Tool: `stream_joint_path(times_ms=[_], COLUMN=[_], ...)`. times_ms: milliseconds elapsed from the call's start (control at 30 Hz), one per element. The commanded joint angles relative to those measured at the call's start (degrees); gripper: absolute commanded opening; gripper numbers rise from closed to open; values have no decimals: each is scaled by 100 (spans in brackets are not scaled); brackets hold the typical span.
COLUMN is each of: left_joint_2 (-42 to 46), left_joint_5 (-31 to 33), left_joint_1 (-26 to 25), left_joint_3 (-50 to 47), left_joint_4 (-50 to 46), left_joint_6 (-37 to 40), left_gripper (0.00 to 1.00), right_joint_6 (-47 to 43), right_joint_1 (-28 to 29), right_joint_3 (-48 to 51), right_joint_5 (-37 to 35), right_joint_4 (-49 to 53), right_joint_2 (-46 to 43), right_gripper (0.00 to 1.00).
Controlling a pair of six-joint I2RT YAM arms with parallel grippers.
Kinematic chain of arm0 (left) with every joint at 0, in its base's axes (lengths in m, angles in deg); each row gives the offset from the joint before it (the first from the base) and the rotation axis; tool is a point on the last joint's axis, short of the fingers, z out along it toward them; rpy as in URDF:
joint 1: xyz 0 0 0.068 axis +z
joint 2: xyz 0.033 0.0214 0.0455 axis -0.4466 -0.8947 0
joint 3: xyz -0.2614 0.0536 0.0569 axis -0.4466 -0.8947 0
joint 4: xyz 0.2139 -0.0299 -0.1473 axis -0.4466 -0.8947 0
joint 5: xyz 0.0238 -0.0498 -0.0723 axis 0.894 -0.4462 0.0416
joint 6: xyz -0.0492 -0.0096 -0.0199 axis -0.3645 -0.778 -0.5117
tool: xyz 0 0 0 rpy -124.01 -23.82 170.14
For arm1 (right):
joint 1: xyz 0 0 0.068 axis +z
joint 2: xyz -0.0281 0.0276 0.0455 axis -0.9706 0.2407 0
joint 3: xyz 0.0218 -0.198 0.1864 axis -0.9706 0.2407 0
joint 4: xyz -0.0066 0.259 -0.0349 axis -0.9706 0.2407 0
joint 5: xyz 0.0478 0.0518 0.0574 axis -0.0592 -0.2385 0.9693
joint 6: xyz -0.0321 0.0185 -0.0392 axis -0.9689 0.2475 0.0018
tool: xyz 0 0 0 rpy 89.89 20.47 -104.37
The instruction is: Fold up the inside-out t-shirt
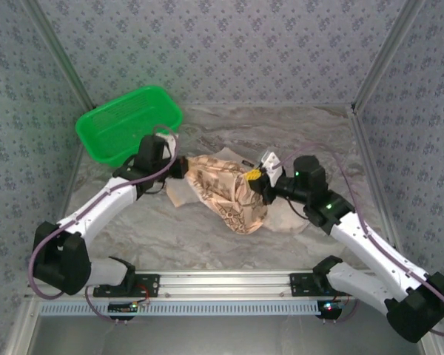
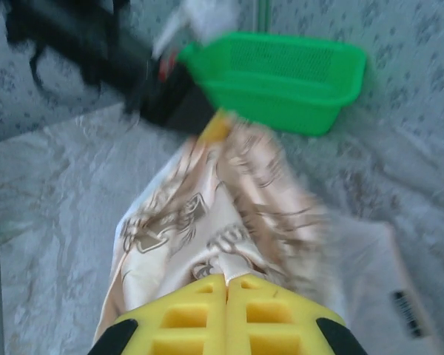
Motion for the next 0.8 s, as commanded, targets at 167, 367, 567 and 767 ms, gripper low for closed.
stream_joint_path(times_ms=[167, 367, 567, 767], left_joint_2=[-65, 624, 794, -1161], left_joint_5=[-199, -1206, -1705, -1530], left_joint_1=[406, 122, -636, -1697], left_joint_3=[-1875, -1552, -240, 965], left_joint_4=[646, 260, -97, 132], left_joint_6=[-852, -784, -590, -23], left_gripper=[20, 46, 69, 76], right_joint_6=[292, 433, 257, 345], right_joint_1=[-855, -774, -756, -774], right_joint_3=[94, 539, 500, 432], right_joint_5=[-209, -130, -192, -164], right_joint_4=[214, 294, 589, 472], right_joint_2=[350, 262, 127, 124], right_gripper=[0, 3, 5, 5])
